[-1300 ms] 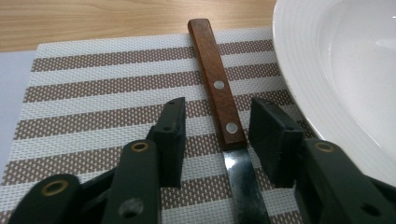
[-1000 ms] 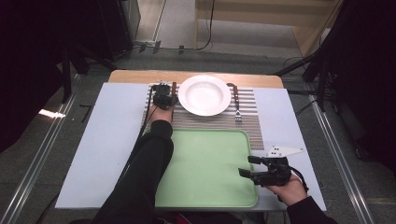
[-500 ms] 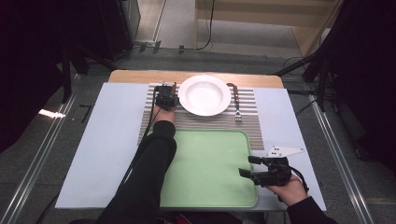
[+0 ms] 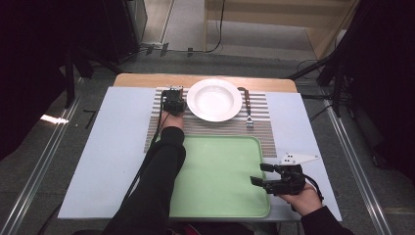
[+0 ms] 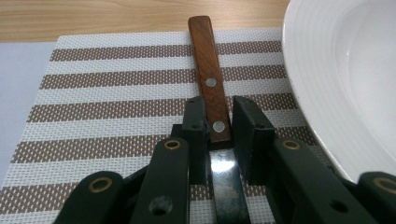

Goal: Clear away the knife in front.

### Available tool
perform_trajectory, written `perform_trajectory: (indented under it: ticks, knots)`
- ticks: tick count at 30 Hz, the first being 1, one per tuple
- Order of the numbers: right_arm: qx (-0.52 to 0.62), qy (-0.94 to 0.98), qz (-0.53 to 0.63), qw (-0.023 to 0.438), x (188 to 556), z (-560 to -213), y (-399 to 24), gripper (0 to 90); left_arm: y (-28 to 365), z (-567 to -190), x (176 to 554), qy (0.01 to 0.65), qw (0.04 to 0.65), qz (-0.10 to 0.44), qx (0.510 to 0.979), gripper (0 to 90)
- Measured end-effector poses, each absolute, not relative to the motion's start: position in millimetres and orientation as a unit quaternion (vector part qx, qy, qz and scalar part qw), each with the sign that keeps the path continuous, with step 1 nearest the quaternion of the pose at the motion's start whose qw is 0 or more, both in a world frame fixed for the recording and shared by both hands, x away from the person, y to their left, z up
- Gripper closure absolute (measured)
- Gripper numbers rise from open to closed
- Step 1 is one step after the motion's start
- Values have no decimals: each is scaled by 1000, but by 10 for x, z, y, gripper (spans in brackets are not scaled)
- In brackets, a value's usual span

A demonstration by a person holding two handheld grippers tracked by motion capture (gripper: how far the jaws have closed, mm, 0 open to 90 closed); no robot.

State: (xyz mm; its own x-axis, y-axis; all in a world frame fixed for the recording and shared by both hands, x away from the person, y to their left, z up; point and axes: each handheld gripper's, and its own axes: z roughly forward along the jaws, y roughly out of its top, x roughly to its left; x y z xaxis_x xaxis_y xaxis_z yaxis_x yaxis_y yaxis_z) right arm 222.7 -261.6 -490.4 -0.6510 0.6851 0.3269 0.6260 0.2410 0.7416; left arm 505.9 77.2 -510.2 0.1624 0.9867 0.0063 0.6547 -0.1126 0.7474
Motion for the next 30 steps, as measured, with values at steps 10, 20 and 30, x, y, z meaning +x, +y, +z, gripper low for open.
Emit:
perform_trajectory:
  ticks: [10, 20, 30]
  knots:
    - [417, 787, 454, 33, 2225, -4903, -2621, 271, 793, -5077, 5087, 606, 313, 251, 687, 768]
    - [422, 783, 455, 34, 2217, -4907, -2656, 271, 921, -4938, 5102, 613, 352, 222, 672, 770]
    - [422, 783, 456, 34, 2217, -4906, -2655, 272, 1047, -4701, 5070, 593, 385, 208, 676, 770]
